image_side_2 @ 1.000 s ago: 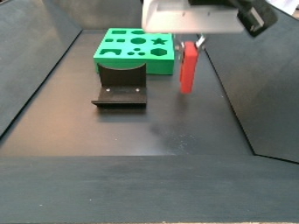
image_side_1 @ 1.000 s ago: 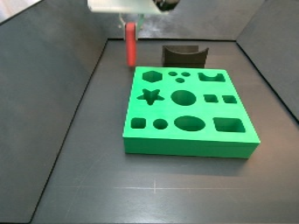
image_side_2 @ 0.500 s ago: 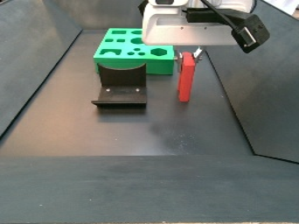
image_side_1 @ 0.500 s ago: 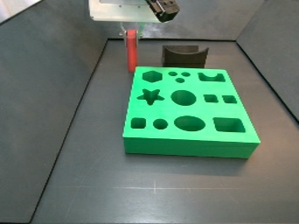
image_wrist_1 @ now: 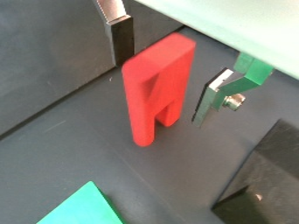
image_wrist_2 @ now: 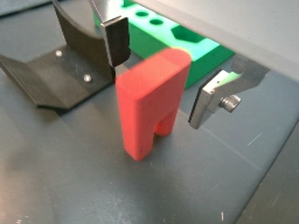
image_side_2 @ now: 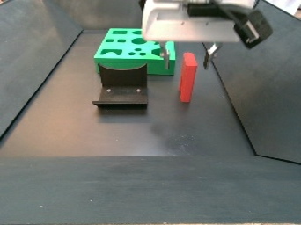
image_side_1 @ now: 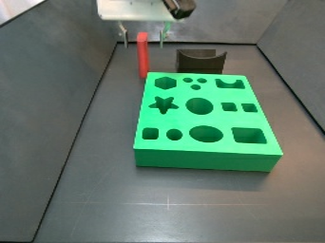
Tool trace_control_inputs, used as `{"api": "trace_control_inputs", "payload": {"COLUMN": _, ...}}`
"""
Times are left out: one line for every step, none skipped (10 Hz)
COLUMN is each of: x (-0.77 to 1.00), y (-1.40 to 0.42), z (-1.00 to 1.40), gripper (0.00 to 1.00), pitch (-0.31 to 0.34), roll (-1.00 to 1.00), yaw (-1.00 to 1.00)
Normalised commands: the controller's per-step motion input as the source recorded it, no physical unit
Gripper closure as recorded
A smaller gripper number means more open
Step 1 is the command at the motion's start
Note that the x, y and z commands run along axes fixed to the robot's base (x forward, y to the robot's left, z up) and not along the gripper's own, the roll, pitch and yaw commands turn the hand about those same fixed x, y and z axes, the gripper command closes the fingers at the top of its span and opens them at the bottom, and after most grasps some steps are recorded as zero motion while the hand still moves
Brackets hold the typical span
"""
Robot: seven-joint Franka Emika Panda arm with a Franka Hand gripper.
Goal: Pick up the square-circle object. Move up. Rotate the square-circle object. Move to above the board. Insert the square-circle object.
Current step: Rotate the square-circle object.
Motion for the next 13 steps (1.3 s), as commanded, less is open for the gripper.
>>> {"api": "trace_control_inputs", "payload": {"x": -0.04, "y": -0.01, "z": 0.94, "gripper": 0.00, "pitch": 0.000, "roll": 0.09, "yaw": 0.00}}
{"api": "trace_control_inputs", "payload": {"x": -0.02, "y": -0.01, "z": 0.75, "gripper": 0.00, "pitch": 0.029, "roll": 0.08, "yaw": 0.00}}
{"api": "trace_control_inputs", "payload": {"x": -0.01, "y": 0.00, "z": 0.58, "gripper": 0.00, "pitch": 0.043, "roll": 0.07, "yaw": 0.00}}
{"api": "trace_control_inputs", "payload": {"x": -0.01, "y": -0.01, "z": 0.34, "gripper": 0.00, "pitch": 0.047, "roll": 0.07, "yaw": 0.01}}
{"api": "trace_control_inputs", "payload": {"x": -0.01, "y": -0.01, "z": 0.22, "gripper": 0.00, "pitch": 0.051, "roll": 0.06, "yaw": 0.01}}
{"api": "trace_control_inputs", "payload": {"x": 0.00, "y": 0.08, "z": 0.00, "gripper": 0.00, "pitch": 0.008, "roll": 0.01, "yaw": -1.00}}
{"api": "trace_control_inputs", "payload": {"x": 0.00, "y": 0.08, "z": 0.00, "gripper": 0.00, "pitch": 0.007, "roll": 0.01, "yaw": -1.00}}
{"api": "trace_control_inputs", "payload": {"x": 0.01, "y": 0.07, "z": 0.01, "gripper": 0.00, "pitch": 0.006, "roll": 0.00, "yaw": -1.00}}
{"api": "trace_control_inputs", "payload": {"x": 0.01, "y": 0.05, "z": 0.01, "gripper": 0.00, "pitch": 0.006, "roll": 0.00, "yaw": -1.00}}
{"api": "trace_control_inputs", "payload": {"x": 0.01, "y": 0.03, "z": 0.00, "gripper": 0.00, "pitch": 0.007, "roll": 0.00, "yaw": -1.00}}
{"api": "trace_control_inputs", "payload": {"x": 0.01, "y": 0.03, "z": 0.00, "gripper": 0.00, "pitch": 0.007, "roll": 0.00, "yaw": -1.00}}
{"api": "trace_control_inputs", "payload": {"x": 0.01, "y": 0.03, "z": 0.00, "gripper": 0.00, "pitch": 0.008, "roll": 0.00, "yaw": -1.00}}
{"api": "trace_control_inputs", "payload": {"x": 0.01, "y": 0.02, "z": 0.00, "gripper": 0.00, "pitch": 0.008, "roll": 0.00, "yaw": -1.00}}
